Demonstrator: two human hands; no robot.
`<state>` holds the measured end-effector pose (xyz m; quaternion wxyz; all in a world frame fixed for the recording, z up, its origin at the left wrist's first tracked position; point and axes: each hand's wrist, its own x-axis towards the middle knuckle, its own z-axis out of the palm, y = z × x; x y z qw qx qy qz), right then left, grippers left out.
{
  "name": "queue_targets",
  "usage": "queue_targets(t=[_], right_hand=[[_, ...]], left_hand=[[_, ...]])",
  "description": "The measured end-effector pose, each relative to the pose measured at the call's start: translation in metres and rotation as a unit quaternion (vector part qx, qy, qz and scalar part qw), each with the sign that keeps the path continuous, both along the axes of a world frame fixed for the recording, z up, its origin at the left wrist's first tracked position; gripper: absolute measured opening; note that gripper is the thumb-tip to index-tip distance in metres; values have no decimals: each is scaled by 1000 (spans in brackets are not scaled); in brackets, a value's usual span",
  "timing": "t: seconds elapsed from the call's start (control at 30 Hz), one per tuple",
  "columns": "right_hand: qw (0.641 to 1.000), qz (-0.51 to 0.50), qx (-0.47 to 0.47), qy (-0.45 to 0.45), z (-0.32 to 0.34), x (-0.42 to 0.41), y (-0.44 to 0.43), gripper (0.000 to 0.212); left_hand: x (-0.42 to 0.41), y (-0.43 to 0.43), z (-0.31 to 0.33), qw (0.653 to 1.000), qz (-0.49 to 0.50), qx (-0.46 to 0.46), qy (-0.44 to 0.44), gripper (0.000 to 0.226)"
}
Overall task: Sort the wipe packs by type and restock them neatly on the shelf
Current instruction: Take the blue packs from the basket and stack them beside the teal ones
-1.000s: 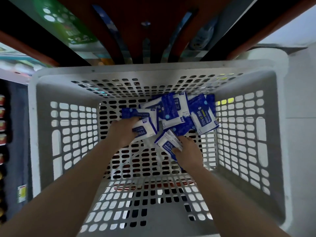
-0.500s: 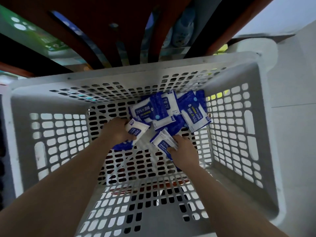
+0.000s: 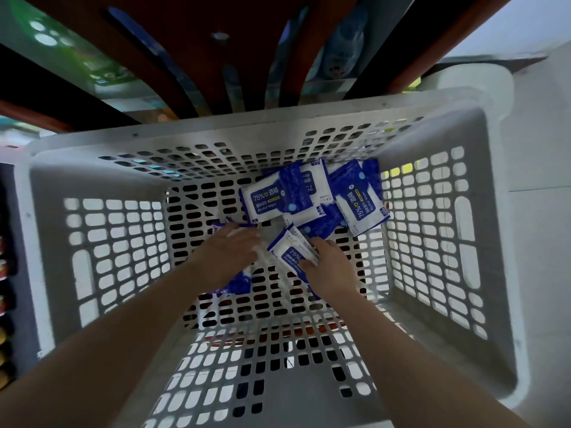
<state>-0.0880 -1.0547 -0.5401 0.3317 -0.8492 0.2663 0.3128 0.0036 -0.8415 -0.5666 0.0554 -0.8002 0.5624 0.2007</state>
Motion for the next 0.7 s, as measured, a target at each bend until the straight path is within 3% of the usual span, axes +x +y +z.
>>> queue_targets(t=[0.07, 0.17, 0.33, 0.4, 0.53, 0.7], right_hand=[[1000, -1, -2, 2, 0, -2, 0, 37], [1000, -3, -3, 5, 0, -5, 2, 36], [1000, -5, 10, -3, -1, -8, 6, 37], [1000, -7, 9, -6, 0, -9, 9, 37], [1000, -14, 4, 0, 2, -9, 14, 36], [1000, -11, 13, -1, 6, -10, 22, 27]], left_hand=[[6, 7, -6, 995, -80, 61, -3, 52], [10, 0, -2, 983, -81, 159, -29, 60], [24, 0, 8, 971, -35, 220, -86, 39], [25, 4, 14, 967, -42, 243, -65, 33], [15, 16, 12, 953, 2, 302, -16, 51], [5, 20, 15, 937, -25, 347, -17, 50]])
